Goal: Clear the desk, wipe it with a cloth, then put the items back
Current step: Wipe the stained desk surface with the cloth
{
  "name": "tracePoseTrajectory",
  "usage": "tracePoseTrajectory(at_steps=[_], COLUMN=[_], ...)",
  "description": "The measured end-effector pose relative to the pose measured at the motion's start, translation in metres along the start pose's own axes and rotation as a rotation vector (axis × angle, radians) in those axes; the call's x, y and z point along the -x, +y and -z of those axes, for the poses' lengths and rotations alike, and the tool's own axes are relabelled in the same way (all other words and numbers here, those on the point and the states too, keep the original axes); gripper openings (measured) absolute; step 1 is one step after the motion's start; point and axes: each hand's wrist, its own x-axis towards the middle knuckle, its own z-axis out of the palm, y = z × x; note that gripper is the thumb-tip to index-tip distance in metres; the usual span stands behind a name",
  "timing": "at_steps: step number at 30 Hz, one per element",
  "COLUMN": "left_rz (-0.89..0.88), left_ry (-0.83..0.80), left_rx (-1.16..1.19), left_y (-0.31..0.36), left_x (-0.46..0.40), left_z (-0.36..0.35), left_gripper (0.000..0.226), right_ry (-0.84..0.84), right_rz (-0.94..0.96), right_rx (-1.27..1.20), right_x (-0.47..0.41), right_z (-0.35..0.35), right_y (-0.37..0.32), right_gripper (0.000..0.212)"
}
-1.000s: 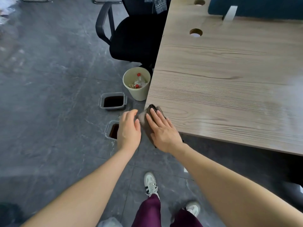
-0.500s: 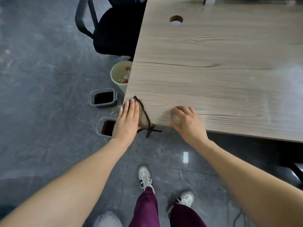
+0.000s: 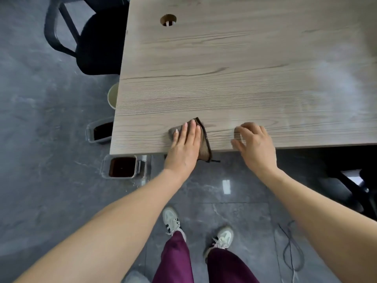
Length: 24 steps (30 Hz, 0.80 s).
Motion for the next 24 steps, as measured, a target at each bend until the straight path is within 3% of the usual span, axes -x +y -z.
tracePoseTrajectory(at_steps=[7, 12, 14, 17, 24], left_rz=[-0.096, 0.170, 0.194, 0.078, -0.122], left_ry=[-0.026, -0.182, -0.162, -0.132, -0.028], left_rx=[0.021, -0.057, -0.059, -0.108, -0.092], left_y=[-0.037, -0.064, -0.047, -0.004, 0.113], left_x=[0.011, 0.029, 0.021, 0.001, -0.052], left_z=[0.003, 0.004, 0.006, 0.013, 0.027], left_gripper=[0.077, 0.083, 0.081, 0.081, 0.071], right_ry=[0.017, 0.031, 0.028, 0.030, 0.127], right_rz=[-0.120, -0.136, -0.135, -0.129, -0.341], right_rx=[0.022, 0.010, -0.021, -0.054, 0.022], right_x=[0.006, 0.008, 0.007, 0.007, 0.014], right_z=[0.010, 0.010, 0.011, 0.016, 0.050], right_y=[0.013, 0.013, 0.015, 0.024, 0.088], right_gripper=[0.028, 0.025, 0.024, 0.021, 0.020])
